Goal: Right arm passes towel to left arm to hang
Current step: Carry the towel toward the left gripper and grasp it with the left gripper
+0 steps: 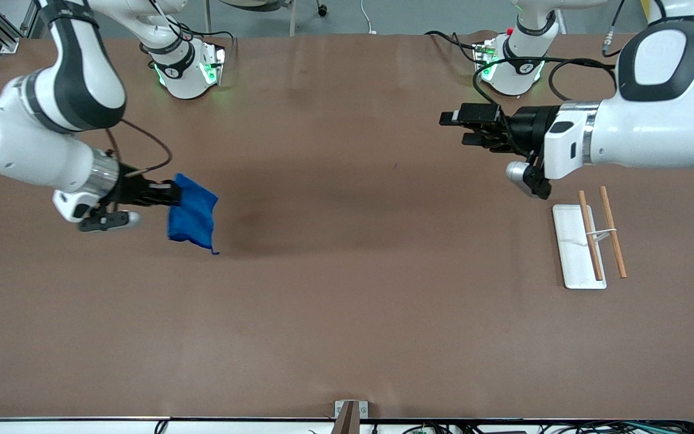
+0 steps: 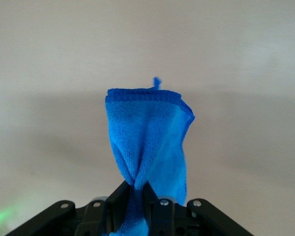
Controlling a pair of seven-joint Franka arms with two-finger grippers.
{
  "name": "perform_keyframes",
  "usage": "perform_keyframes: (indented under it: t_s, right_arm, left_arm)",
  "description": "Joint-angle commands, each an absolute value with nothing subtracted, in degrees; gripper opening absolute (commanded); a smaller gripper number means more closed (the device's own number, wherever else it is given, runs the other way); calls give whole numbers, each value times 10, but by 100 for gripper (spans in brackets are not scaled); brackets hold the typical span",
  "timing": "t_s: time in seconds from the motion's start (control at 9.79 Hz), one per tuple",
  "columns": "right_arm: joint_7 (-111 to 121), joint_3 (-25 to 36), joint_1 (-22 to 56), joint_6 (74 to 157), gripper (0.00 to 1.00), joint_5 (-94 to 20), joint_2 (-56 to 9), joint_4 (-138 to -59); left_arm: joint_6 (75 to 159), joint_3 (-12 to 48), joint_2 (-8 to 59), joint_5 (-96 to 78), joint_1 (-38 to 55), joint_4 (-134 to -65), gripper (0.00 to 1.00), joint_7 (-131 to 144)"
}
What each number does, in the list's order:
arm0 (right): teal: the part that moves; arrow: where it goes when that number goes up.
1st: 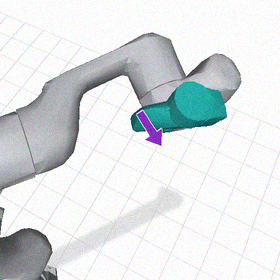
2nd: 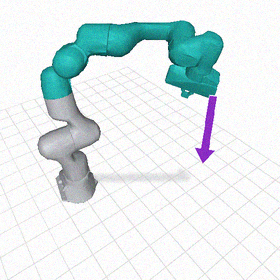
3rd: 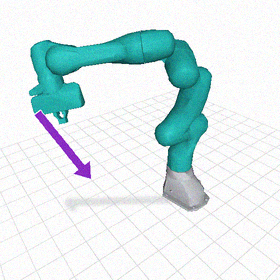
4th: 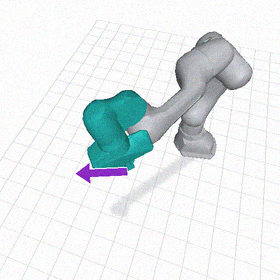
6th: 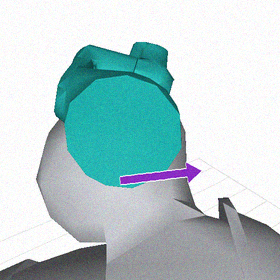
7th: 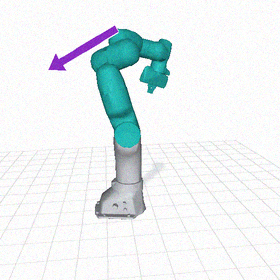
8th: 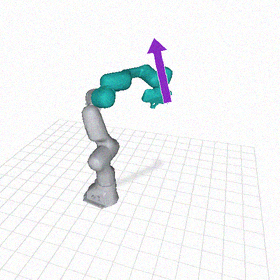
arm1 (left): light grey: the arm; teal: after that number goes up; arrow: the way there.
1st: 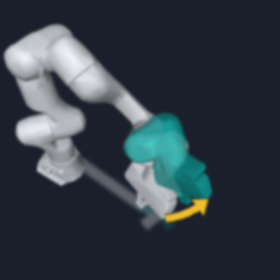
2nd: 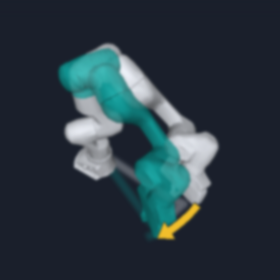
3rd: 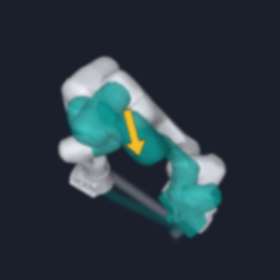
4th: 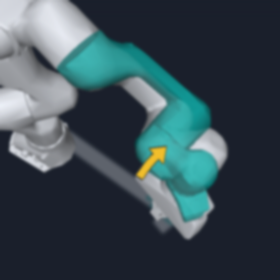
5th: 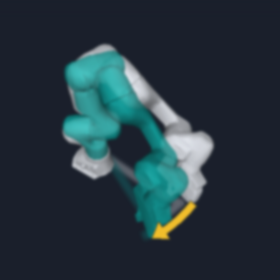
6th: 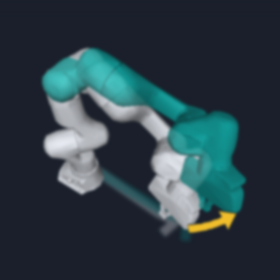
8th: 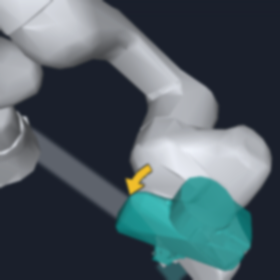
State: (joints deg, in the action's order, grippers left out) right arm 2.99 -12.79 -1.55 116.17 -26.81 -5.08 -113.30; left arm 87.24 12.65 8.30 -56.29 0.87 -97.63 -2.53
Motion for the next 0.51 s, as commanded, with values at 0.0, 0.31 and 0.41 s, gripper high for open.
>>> perform_keyframes:
  t_s: [0.0, 0.31, 0.41]
  right_arm:
    - [4, -201, -7, 1234, 0, -387, -66, -1129]
    - [4, -304, 4, 1373, 0, -597, -99, -1127]
    - [6, -335, 5, 1407, 0, -645, -108, -1115]
  left_arm:
    - [899, 128, 96, -638, 4, -1048, 100, -130]
    - [911, 135, 132, -755, 7, -1094, 100, -197]
    - [911, 145, 155, -807, 7, -1104, 100, -245]
